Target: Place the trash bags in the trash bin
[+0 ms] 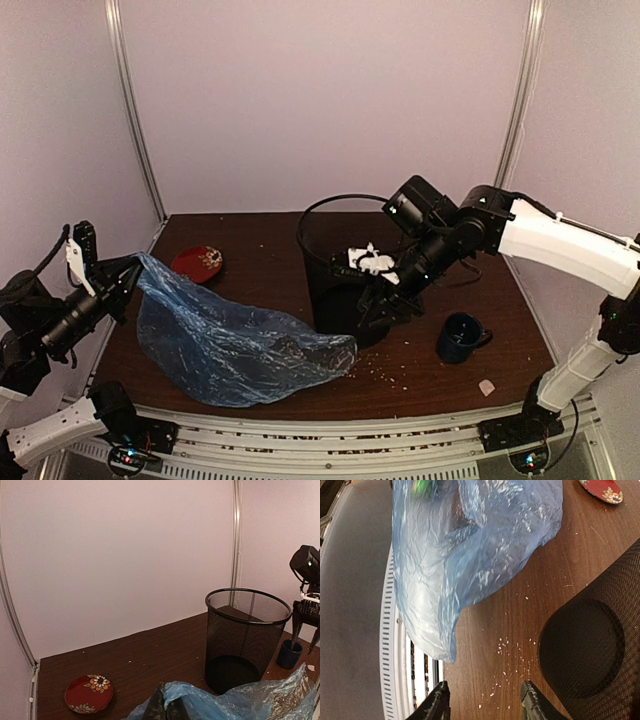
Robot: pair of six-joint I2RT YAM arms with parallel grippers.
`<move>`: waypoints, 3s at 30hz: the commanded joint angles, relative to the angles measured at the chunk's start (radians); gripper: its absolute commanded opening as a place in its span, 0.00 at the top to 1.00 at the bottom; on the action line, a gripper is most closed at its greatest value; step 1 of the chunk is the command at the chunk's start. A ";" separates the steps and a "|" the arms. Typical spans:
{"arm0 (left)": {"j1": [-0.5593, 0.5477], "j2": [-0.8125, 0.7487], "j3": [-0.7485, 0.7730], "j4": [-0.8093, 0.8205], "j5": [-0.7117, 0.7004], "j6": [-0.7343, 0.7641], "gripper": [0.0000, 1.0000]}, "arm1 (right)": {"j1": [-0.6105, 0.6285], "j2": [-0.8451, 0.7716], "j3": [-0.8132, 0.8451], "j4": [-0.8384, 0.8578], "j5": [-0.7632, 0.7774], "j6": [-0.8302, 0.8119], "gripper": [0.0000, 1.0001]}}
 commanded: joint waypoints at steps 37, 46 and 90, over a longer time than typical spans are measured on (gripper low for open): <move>0.011 0.288 0.405 0.173 0.266 -0.103 1.00 | -0.035 -0.022 0.267 0.300 -0.192 0.179 1.00; 0.010 0.676 0.788 0.436 0.624 -0.209 1.00 | -0.243 -0.082 0.458 0.531 -0.383 0.450 1.00; -0.104 1.205 0.960 0.502 0.380 -0.189 1.00 | -0.423 -0.370 0.133 0.743 -0.100 0.570 1.00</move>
